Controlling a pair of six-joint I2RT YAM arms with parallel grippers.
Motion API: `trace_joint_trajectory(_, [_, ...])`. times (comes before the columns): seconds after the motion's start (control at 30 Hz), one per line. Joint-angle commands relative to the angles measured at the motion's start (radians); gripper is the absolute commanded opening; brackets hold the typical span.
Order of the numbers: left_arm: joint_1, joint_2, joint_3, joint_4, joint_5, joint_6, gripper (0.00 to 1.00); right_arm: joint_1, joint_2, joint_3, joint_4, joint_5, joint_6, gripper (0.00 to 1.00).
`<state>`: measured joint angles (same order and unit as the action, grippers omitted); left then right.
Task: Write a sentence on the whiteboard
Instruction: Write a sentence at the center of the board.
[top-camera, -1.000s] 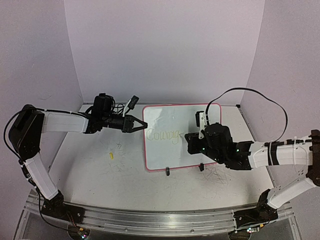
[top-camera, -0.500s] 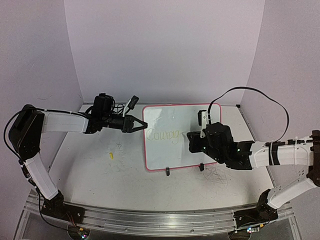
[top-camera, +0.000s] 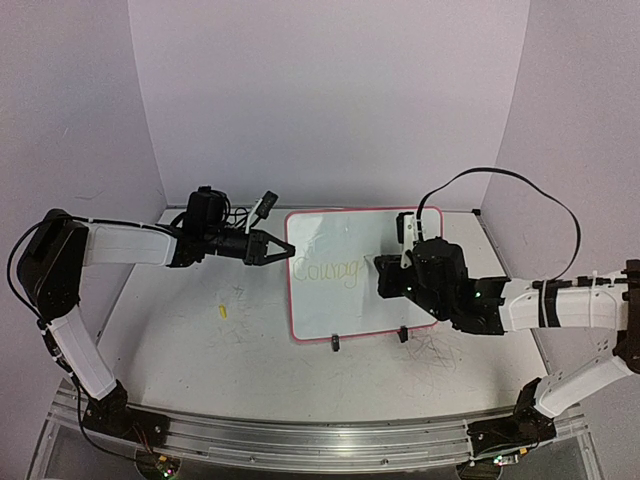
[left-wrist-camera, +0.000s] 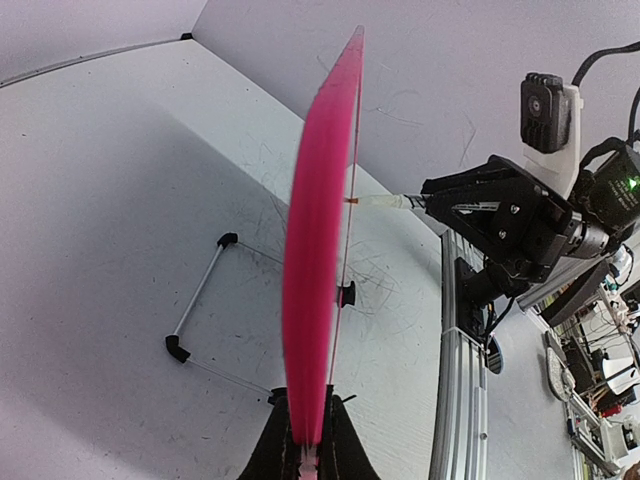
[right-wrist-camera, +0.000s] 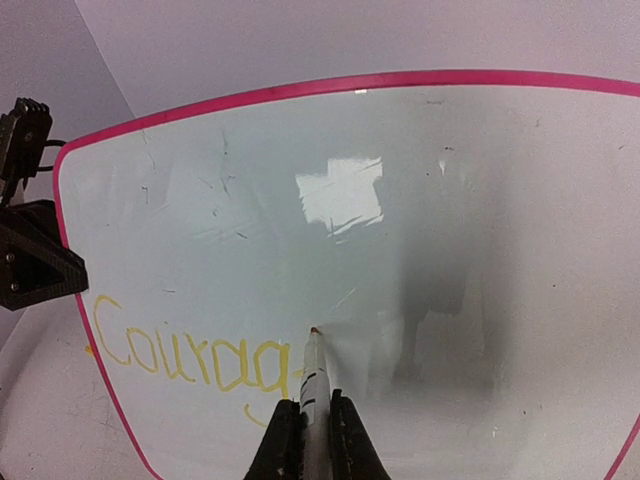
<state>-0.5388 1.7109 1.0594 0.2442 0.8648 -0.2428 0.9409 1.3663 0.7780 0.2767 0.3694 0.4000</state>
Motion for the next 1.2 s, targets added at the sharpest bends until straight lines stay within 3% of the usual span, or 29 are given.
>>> trace_joint_trajectory(0.0, [-0.003,-0.047,0.001,0.027,-0.026,0.027,0.0,-0.004,0.02,0.024,0.021,-0.022,0.002,0.0])
trace_joint_trajectory(0.7, [-0.003,-0.045,0.0,0.027,-0.029,0.028,0.0,-0.003,-0.031,-0.081,-0.024,-0.029,0.061,0.0])
trace_joint_trajectory(0.83, [-0.003,-0.045,-0.001,0.027,-0.029,0.029,0.0,-0.003,-0.07,-0.072,-0.031,0.002,0.044,0.0])
trace_joint_trajectory(1.0, [-0.003,-0.046,-0.002,0.027,-0.039,0.038,0.0,-0.002,-0.145,-0.056,0.0,-0.101,0.005,0.0])
trace_joint_trajectory(1.17, [-0.003,-0.048,-0.009,0.027,-0.053,0.051,0.0,-0.006,-0.278,-0.147,0.04,-0.065,-0.066,0.0])
